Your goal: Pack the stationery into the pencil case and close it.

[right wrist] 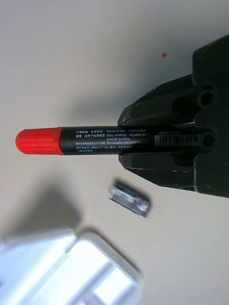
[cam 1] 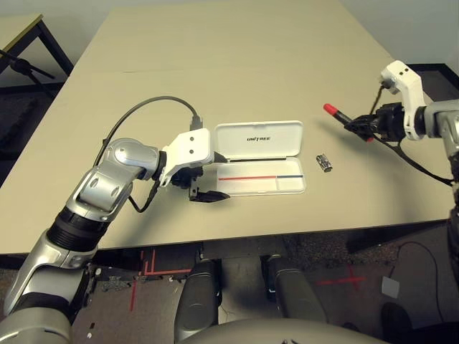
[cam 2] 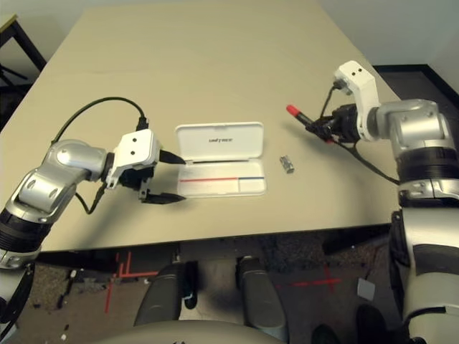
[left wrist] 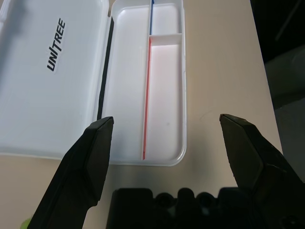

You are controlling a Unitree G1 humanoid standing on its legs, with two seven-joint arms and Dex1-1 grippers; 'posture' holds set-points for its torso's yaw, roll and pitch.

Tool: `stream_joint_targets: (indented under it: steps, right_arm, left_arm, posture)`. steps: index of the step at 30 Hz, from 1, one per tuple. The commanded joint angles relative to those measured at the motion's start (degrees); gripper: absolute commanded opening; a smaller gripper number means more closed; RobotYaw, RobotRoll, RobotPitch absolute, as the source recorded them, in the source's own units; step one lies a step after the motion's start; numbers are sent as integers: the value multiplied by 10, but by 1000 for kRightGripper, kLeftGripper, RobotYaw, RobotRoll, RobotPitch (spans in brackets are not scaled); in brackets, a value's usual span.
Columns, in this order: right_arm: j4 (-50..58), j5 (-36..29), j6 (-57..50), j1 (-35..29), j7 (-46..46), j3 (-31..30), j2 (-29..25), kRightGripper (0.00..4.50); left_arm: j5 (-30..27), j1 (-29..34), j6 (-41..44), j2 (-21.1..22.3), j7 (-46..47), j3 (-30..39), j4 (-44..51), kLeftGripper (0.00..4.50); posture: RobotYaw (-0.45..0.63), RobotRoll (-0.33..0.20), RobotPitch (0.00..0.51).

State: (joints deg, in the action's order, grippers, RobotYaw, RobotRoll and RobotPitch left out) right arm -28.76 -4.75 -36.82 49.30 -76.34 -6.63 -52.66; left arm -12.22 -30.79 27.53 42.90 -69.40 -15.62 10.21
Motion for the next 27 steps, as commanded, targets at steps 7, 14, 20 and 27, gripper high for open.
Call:
stream_joint_targets:
  steps: [7,14,20,27]
  right_arm:
    - [84,-50,42,-50,-161,-84,-70,510]
    - [110,-65,101,-33,-162,-129,-41,510]
    - [121,-11,169,-20,-143,-148,31,510]
    - [134,21,174,5,-93,-159,114,510]
  left_arm:
    - [-2,3,-10,7,-6,2,-3,4500]
    - [5,3,-15,11,-7,-2,-2,4500]
    - [4,0,-11,9,-3,-1,1,4500]
    - [-2,2,-9,5,13,11,6,4500]
  posture:
    - [-2,0,140]
    - [0,0,133]
    - [18,0,129]
    - [39,0,128]
